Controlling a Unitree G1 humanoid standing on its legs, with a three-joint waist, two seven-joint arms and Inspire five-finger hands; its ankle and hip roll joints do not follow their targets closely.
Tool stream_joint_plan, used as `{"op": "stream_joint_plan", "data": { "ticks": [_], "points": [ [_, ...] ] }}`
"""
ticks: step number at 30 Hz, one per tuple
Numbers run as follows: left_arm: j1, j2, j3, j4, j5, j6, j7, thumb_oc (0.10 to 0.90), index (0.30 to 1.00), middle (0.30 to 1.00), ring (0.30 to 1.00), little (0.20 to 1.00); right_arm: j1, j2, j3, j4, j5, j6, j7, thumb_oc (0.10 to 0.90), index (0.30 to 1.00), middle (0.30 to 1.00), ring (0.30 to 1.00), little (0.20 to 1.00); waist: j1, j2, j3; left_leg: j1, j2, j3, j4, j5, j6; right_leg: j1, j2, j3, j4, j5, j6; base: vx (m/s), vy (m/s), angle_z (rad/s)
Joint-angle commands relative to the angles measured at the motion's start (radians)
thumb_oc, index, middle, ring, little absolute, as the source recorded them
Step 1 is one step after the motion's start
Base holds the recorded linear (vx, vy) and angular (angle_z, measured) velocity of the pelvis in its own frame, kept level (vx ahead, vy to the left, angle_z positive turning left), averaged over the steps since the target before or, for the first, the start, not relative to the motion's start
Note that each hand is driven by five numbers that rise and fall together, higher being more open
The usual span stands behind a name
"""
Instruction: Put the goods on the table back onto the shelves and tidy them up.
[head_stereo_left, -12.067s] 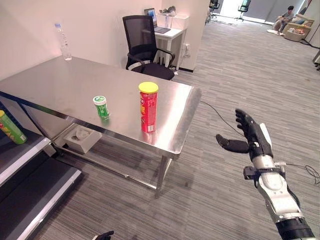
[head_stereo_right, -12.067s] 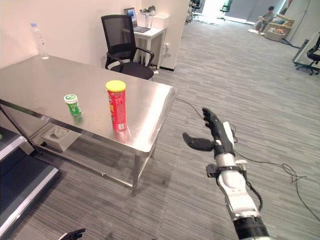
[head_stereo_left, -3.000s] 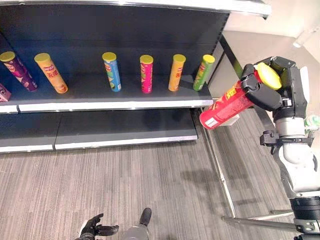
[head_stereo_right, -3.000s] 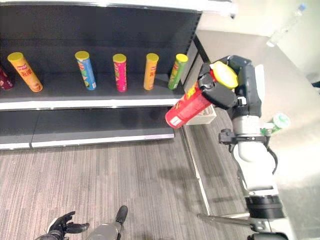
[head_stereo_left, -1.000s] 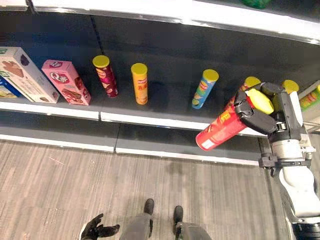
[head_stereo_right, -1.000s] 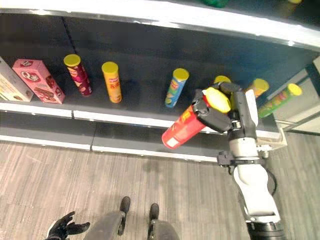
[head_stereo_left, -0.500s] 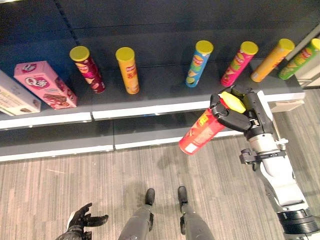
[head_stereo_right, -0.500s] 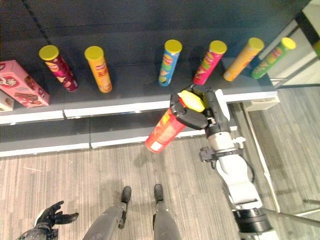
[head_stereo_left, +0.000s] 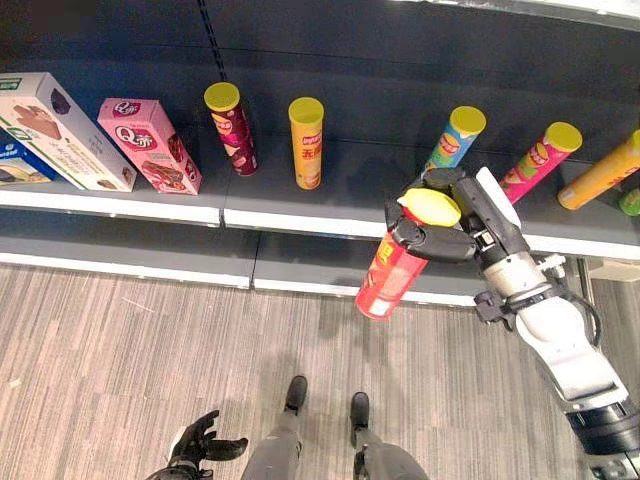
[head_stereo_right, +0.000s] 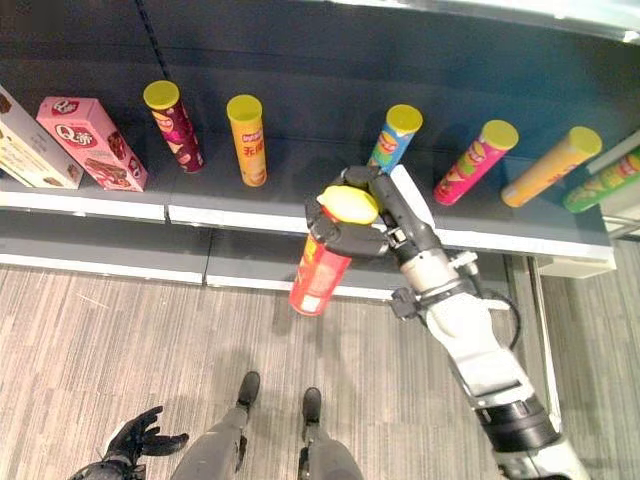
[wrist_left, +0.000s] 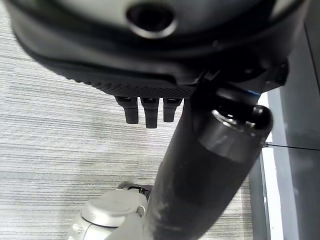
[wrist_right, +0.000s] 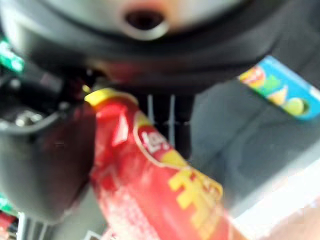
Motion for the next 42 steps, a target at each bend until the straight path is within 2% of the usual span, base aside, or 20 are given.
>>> {"op": "stream_joint_plan", "data": {
  "ticks": [1,2,3,4,5,6,8,11,12,13,14,15,19,24,28,33,42],
  "points": [
    [0.033,0.066,-0.025,-0.044,-0.023,-0.026,0.021,0.800,0.900,0.900,0.900,0.900,-0.160,-0.047,0.006,-0.048,-0.036,-0.077,-0.081,0.400,0.300,0.300,0.300,0.300,0.035,-0.017,-0.065,-0.019,0.074,-0.024,0.193,-0.155,-0.060,-0.064,-0.105,0.030,0.094,-0.046,0.086,-0.09,-0.074,0.03],
    [0.032,0.069,-0.033,-0.054,-0.032,-0.027,0.027,0.800,0.900,0.900,0.900,0.900,-0.183,-0.045,0.017,-0.031,-0.042,-0.078,-0.094,0.400,0.300,0.300,0.300,0.300,0.051,-0.022,-0.043,-0.062,0.040,-0.057,0.263,-0.151,-0.066,-0.066,-0.112,0.035,0.094,-0.046,0.085,-0.09,-0.065,0.13],
    [0.031,0.069,-0.032,-0.054,-0.033,-0.026,0.027,0.800,0.900,0.900,0.900,0.900,-0.187,-0.045,0.019,-0.029,-0.042,-0.079,-0.095,0.400,0.300,0.300,0.300,0.300,0.048,-0.022,-0.044,-0.072,0.036,-0.059,0.276,-0.155,-0.065,-0.069,-0.113,0.032,0.095,-0.046,0.087,-0.07,-0.025,0.32],
    [0.032,0.067,-0.039,-0.067,-0.052,-0.029,0.027,0.800,0.900,0.900,0.900,0.900,-0.208,-0.053,0.022,-0.011,-0.056,-0.076,-0.109,0.400,0.300,0.300,0.300,0.300,0.056,-0.025,-0.030,-0.115,0.012,-0.077,0.295,-0.157,-0.070,-0.068,-0.122,0.025,0.092,-0.055,0.089,0.00,0.025,0.45],
    [0.033,0.063,-0.042,-0.083,-0.081,-0.029,0.020,0.800,0.900,0.900,0.900,0.900,-0.239,-0.077,0.021,0.001,-0.083,-0.063,-0.126,0.400,0.300,0.300,0.300,0.300,0.065,-0.019,-0.025,-0.158,0.019,-0.081,0.258,-0.131,-0.068,-0.065,-0.126,0.022,0.090,-0.063,0.095,0.08,0.092,0.44],
    [0.050,0.066,-0.049,-0.098,-0.094,-0.030,0.026,0.800,0.900,0.900,0.900,0.900,-0.294,-0.085,0.035,0.017,-0.121,-0.056,-0.162,0.400,0.300,0.300,0.300,0.300,0.084,0.000,-0.030,-0.194,0.033,-0.087,0.145,-0.087,-0.052,-0.066,-0.112,0.037,0.088,-0.071,0.099,0.16,0.146,0.45],
    [0.077,0.071,-0.039,-0.095,-0.106,-0.031,0.025,0.800,0.900,0.900,0.900,0.900,-0.355,-0.119,0.066,0.038,-0.190,-0.041,-0.194,0.400,0.300,0.300,0.300,0.300,0.119,0.012,-0.043,-0.190,0.066,-0.103,0.012,-0.061,-0.040,-0.073,-0.096,0.082,0.096,-0.096,0.108,0.12,0.142,0.23],
    [0.077,0.071,-0.038,-0.095,-0.106,-0.031,0.025,0.800,0.900,0.900,0.900,0.900,-0.356,-0.119,0.067,0.039,-0.190,-0.041,-0.194,0.400,0.300,0.300,0.300,0.300,0.120,0.012,-0.042,-0.188,0.068,-0.101,0.011,-0.061,-0.040,-0.074,-0.096,0.085,0.097,-0.096,0.108,0.03,0.128,-1.08],
    [0.075,0.094,-0.045,-0.101,-0.076,-0.038,0.031,0.800,0.900,0.900,0.900,0.900,-0.434,-0.145,0.069,0.044,-0.297,-0.027,-0.226,0.400,0.300,0.300,0.300,0.300,0.136,0.031,-0.015,-0.211,0.053,-0.072,0.060,-0.027,-0.041,-0.111,-0.110,0.133,0.098,-0.072,0.118,0.02,0.452,-0.32],
    [0.066,0.118,-0.050,-0.127,-0.067,-0.052,0.036,0.800,0.900,0.900,0.900,0.900,-0.485,-0.152,0.070,0.045,-0.341,-0.035,-0.267,0.400,0.300,0.300,0.300,0.300,0.154,0.032,0.000,-0.238,0.049,-0.044,0.058,-0.030,-0.035,-0.147,-0.128,0.157,0.061,-0.036,0.130,0.02,0.453,0.17],
    [0.066,0.118,-0.050,-0.127,-0.067,-0.051,0.036,0.800,0.900,0.900,0.900,0.900,-0.485,-0.152,0.071,0.045,-0.341,-0.035,-0.267,0.400,0.300,0.300,0.300,0.300,0.155,0.032,-0.001,-0.239,0.049,-0.043,0.059,-0.030,-0.035,-0.149,-0.128,0.158,0.061,-0.036,0.130,-0.02,0.224,-0.55],
    [0.060,0.131,-0.061,-0.149,-0.064,-0.066,0.059,0.800,0.900,0.900,0.900,0.900,-0.537,-0.183,0.065,0.079,-0.421,-0.026,-0.336,0.400,0.300,0.300,0.300,0.300,0.164,0.029,0.012,-0.265,0.042,-0.036,0.051,-0.030,-0.029,-0.172,-0.145,0.156,0.028,-0.009,0.141,0.01,0.091,-0.66],
    [0.043,0.129,-0.071,-0.155,-0.078,-0.070,0.078,0.800,0.900,0.900,0.900,0.900,-0.592,-0.247,0.063,0.119,-0.495,0.007,-0.394,0.400,0.300,0.300,0.300,0.300,0.162,0.024,0.034,-0.306,0.028,-0.038,0.068,-0.031,-0.027,-0.196,-0.159,0.148,0.021,0.005,0.147,-0.01,0.055,-0.02],
    [0.028,0.095,-0.090,-0.191,-0.103,-0.067,0.089,0.800,0.900,0.900,0.900,0.900,-0.600,-0.291,0.026,0.073,-0.577,0.044,-0.436,0.400,0.300,0.300,0.300,0.300,0.152,0.017,0.074,-0.354,0.012,-0.051,0.100,-0.038,-0.023,-0.221,-0.170,0.137,0.025,0.006,0.150,-0.02,0.001,0.18],
    [0.027,0.089,-0.094,-0.195,-0.103,-0.067,0.093,0.800,0.900,0.900,0.900,0.900,-0.598,-0.291,0.016,0.059,-0.589,0.047,-0.444,0.400,0.300,0.300,0.300,0.300,0.149,0.015,0.080,-0.359,0.011,-0.052,0.101,-0.039,-0.023,-0.225,-0.172,0.137,0.024,0.006,0.151,-0.01,-0.006,0.00],
    [-0.003,0.070,-0.120,-0.206,-0.098,-0.068,0.114,0.800,0.900,0.900,0.900,0.900,-0.636,-0.279,0.012,0.068,-0.679,0.091,-0.497,0.400,0.300,0.300,0.300,0.300,0.145,0.019,0.089,-0.364,0.013,-0.062,0.071,-0.030,-0.020,-0.240,-0.174,0.121,0.013,0.005,0.154,0.01,-0.029,0.00],
    [-0.047,0.055,-0.142,-0.111,-0.074,-0.063,0.125,0.800,0.900,0.900,0.900,0.900,-0.680,-0.204,0.051,0.188,-0.692,0.126,-0.558,0.400,0.300,0.300,0.300,0.300,0.150,0.040,0.051,-0.313,0.013,-0.072,0.018,-0.017,-0.022,-0.219,-0.177,0.112,0.007,-0.002,0.155,0.04,-0.014,0.01]
  ]
}}
